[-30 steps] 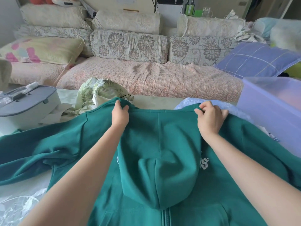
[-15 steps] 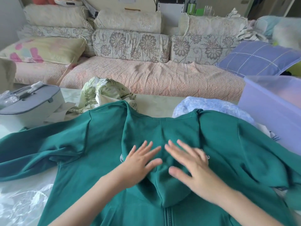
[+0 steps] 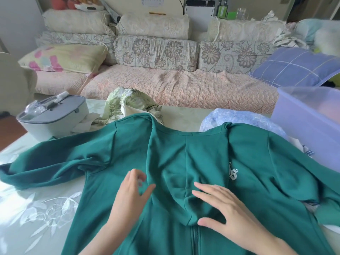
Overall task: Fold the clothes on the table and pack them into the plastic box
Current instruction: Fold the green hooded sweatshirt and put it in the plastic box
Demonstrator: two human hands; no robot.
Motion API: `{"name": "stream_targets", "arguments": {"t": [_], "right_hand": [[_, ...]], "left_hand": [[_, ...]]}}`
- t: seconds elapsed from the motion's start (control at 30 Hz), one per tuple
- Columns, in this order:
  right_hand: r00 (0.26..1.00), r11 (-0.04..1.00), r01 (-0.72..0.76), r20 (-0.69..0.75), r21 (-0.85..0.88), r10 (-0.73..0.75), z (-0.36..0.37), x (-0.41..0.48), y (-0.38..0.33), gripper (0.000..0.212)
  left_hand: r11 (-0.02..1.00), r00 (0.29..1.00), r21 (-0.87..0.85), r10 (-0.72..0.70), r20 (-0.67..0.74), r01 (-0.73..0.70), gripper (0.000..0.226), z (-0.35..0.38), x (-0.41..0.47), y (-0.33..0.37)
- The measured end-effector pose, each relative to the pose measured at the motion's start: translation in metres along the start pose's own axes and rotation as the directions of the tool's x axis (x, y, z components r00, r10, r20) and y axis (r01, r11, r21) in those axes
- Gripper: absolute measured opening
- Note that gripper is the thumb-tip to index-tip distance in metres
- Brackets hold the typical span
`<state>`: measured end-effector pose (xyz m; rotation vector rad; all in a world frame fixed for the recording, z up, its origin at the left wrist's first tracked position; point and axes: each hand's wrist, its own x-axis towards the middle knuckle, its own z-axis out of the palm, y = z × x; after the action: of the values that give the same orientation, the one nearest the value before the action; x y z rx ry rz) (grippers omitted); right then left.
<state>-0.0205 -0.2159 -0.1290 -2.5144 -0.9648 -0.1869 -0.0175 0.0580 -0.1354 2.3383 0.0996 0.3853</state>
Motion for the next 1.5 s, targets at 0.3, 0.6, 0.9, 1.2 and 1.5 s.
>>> {"name": "stream_targets", "arguments": {"t": [0.3,0.6,0.9,1.2,1.5], "right_hand": [[0.528,0.513,-0.842,0.061,0.166,0.847,-0.003,0.006,-0.004,0.054],[0.574,0.205,-0.473,0.123,0.857,0.810,-0.006,0.011,-0.014,0.016],[0.706,0.735,-0.676,-0.246,0.044,0.664,-0.005,0.001,-0.004,0.050],[0.853,0.876,-0.421,0.226,-0.235,0.471,0.029,0.009,-0.034,0.072],[0.916,0.929,-0.331,0.178,-0.167,0.359,0.030,0.006,-0.034,0.069]], "left_hand": [[0.817,0.800,-0.142,-0.485,0.353,0.559,0.049,0.009,0.001,0.023],[0.033,0.745,-0.798,-0.382,0.547,0.602,0.016,0.014,0.000,0.033],[0.966,0.993,0.233,-0.120,0.004,0.116,0.058,0.036,-0.013,0.016],[0.862,0.843,0.436,-0.018,0.537,-0.260,0.059,0.046,-0.027,0.030],[0.839,0.827,0.397,0.105,0.553,-0.372,0.065,0.045,-0.034,0.032]]}}
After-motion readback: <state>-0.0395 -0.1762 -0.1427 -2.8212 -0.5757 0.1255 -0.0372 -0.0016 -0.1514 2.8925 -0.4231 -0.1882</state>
